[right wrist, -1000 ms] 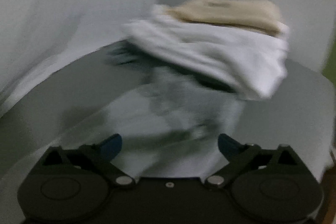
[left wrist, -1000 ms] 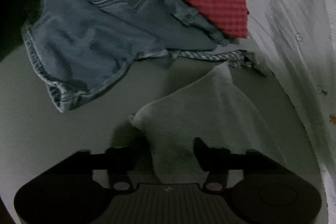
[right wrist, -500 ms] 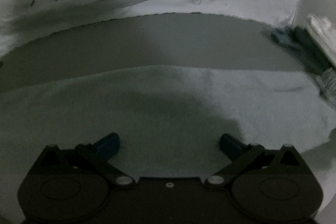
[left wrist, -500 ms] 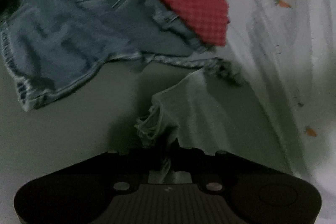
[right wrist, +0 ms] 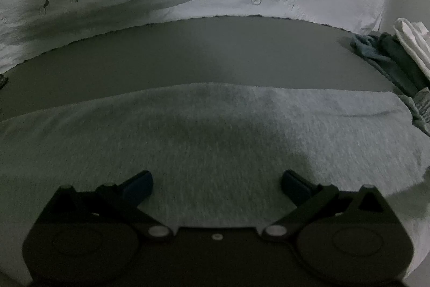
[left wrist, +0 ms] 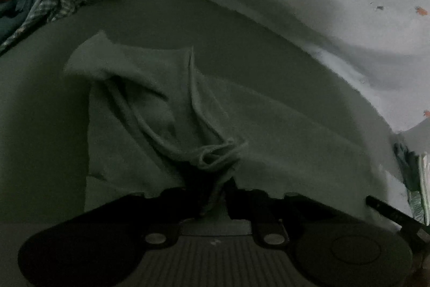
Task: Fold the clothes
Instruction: 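Release the pants and reach the right tool over the grey fabric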
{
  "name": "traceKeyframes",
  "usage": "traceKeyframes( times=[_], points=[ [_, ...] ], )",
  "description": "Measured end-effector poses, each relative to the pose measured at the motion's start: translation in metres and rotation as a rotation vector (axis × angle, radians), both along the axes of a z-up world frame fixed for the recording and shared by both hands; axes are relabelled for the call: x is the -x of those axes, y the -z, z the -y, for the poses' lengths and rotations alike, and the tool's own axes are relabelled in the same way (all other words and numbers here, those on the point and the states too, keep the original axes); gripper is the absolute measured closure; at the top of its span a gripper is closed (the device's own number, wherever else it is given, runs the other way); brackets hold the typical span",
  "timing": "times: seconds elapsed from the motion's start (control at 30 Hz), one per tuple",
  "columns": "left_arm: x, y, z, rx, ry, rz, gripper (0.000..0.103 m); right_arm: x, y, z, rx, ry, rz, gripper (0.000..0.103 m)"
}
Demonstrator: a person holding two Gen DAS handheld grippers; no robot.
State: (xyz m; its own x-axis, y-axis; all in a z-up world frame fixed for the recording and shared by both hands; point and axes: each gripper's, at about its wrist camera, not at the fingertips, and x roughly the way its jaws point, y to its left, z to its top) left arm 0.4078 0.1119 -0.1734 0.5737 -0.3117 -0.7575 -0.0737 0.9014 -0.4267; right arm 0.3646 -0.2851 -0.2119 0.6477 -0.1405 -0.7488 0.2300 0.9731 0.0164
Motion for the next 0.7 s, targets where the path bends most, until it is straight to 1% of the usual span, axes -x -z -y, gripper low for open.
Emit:
traceKeyframes(
  times=[0.03,0.1,0.13,0.23,0.3,0.33,0.43,0.47,0.5,0.53,0.57,0.6,0.67,0.7],
  points=[
    [0.001,-0.002,-0.003,0.029,-0.01,0.001,0.07,-0.001,-0.001,0.001,-0.006,-0.008,-0.014,0.0],
    [0.003,-0.008,-0.016,0.104,-0.055,0.0,0.068,-0.002,-0.007,0.004,-0.082,-0.01,-0.023,0.0],
    [0.005,-0.011,-0.023,0.13,-0.084,0.01,0.067,-0.002,-0.01,0.006,-0.123,-0.01,-0.027,0.0],
    [0.018,-0.019,-0.047,0.205,-0.204,0.051,0.06,-0.004,-0.018,0.011,-0.245,-0.011,-0.038,0.0],
    [0.028,-0.02,-0.067,0.261,-0.307,0.067,0.058,-0.004,-0.026,0.012,-0.398,-0.004,0.0,0.0],
    [0.033,-0.019,-0.076,0.276,-0.359,0.069,0.058,-0.006,-0.028,0.011,-0.478,-0.012,0.015,0.0],
    [0.039,-0.013,-0.09,0.234,-0.454,0.029,0.058,-0.018,-0.028,0.001,-0.735,-0.065,0.032,0.002],
    [0.039,-0.01,-0.093,0.22,-0.475,0.011,0.058,-0.024,-0.026,-0.004,-0.834,-0.086,0.028,0.006],
    [0.037,-0.007,-0.095,0.214,-0.488,-0.012,0.058,-0.03,-0.021,-0.01,-0.919,-0.095,0.008,0.016],
    [0.036,-0.004,-0.096,0.221,-0.496,-0.03,0.058,-0.037,-0.016,-0.017,-1.001,-0.102,-0.015,0.021],
    [0.035,-0.001,-0.096,0.233,-0.498,-0.044,0.058,-0.045,-0.008,-0.028,-1.081,-0.117,-0.052,0.03],
    [0.034,0.002,-0.096,0.246,-0.5,-0.057,0.058,-0.052,0.0,-0.04,-1.161,-0.133,-0.093,0.036],
    [0.032,0.008,-0.095,0.262,-0.501,-0.085,0.058,-0.065,0.014,-0.065,-1.269,-0.172,-0.164,0.04],
    [0.03,0.01,-0.094,0.256,-0.495,-0.1,0.058,-0.071,0.02,-0.079,-1.301,-0.191,-0.2,0.044]
  ],
)
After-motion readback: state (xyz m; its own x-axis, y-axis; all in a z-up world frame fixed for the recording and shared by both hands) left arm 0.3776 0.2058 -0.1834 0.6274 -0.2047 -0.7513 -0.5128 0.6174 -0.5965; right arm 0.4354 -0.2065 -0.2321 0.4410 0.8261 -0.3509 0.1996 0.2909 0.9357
